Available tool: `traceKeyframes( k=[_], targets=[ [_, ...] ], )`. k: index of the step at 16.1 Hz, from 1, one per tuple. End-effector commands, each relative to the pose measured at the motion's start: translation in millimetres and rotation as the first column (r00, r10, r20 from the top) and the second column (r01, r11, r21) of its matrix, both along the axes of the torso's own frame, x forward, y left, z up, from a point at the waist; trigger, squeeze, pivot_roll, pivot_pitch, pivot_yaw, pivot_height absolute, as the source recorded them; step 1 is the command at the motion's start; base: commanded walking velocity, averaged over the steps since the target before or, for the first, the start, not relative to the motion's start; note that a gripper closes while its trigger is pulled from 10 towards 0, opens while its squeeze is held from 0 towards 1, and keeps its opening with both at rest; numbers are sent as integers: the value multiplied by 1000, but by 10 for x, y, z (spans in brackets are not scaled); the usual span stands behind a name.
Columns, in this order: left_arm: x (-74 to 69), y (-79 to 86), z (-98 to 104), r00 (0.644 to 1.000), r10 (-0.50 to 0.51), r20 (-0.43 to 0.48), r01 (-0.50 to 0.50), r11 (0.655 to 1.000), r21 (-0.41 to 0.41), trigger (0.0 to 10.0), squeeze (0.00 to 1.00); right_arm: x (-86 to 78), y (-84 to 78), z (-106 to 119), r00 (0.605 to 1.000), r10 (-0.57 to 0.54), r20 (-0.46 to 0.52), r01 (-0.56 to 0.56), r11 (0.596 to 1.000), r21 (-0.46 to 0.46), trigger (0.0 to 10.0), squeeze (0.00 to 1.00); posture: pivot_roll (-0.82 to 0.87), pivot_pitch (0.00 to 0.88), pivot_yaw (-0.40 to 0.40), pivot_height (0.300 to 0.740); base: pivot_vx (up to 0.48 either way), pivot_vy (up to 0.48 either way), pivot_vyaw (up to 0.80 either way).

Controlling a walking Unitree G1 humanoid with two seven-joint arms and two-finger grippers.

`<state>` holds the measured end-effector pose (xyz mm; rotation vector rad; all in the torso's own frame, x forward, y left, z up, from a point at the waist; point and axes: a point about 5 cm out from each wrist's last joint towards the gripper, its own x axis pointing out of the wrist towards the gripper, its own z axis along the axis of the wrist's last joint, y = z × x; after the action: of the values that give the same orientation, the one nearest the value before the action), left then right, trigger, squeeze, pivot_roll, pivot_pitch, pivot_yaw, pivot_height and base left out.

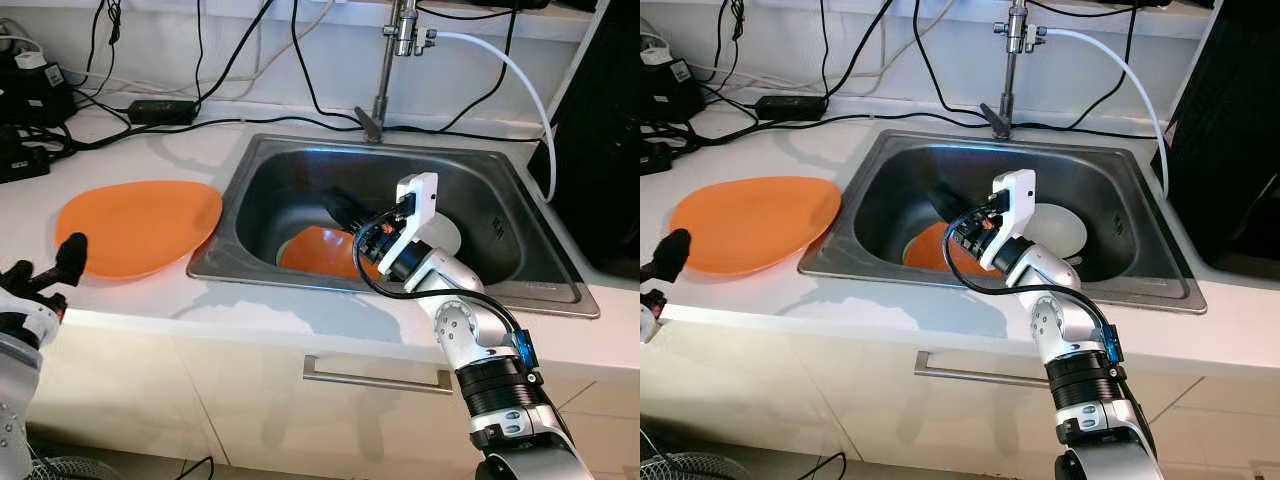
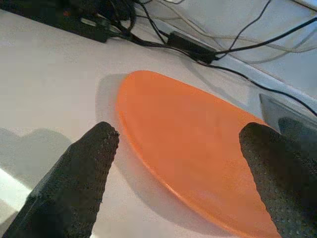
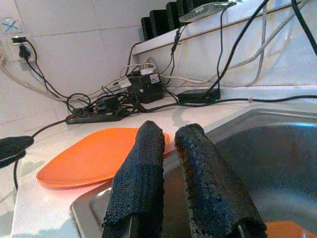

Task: Kitchen organization

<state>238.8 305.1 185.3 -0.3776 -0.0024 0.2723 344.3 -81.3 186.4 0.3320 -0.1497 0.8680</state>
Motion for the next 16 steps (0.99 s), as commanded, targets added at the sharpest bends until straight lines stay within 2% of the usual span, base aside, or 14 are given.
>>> traceKeyframes(
  k=[1,4,8,11,16],
  targets=[
    [52,-46,20,999,-34,14,35,999,-34,10000,0,-12,-18,-1,1000,-5,5,5,1000,-7,10000,0,170,32,1,740,0,0,0],
    [103,-101,50,996,-52,74,63,985,-160,10000,0,-13,-51,-12,1000,-17,0,17,1000,-9,10000,0,164,32,6,740,0,0,0],
    [87,-139,116,991,-54,122,82,968,-235,10000,0,-20,-44,-13,1000,-10,2,10,1000,-11,10000,0,166,30,11,740,0,0,0],
    [-21,-103,51,996,-46,79,63,971,-229,10000,0,-17,-36,-16,1000,-6,0,6,1000,-12,10000,0,172,26,15,740,0,0,0],
    [-93,-58,-11,998,-66,5,65,975,-215,10000,0,-17,-22,-23,1000,-2,-1,2,1000,-13,10000,0,177,25,15,740,0,0,0]
  ],
)
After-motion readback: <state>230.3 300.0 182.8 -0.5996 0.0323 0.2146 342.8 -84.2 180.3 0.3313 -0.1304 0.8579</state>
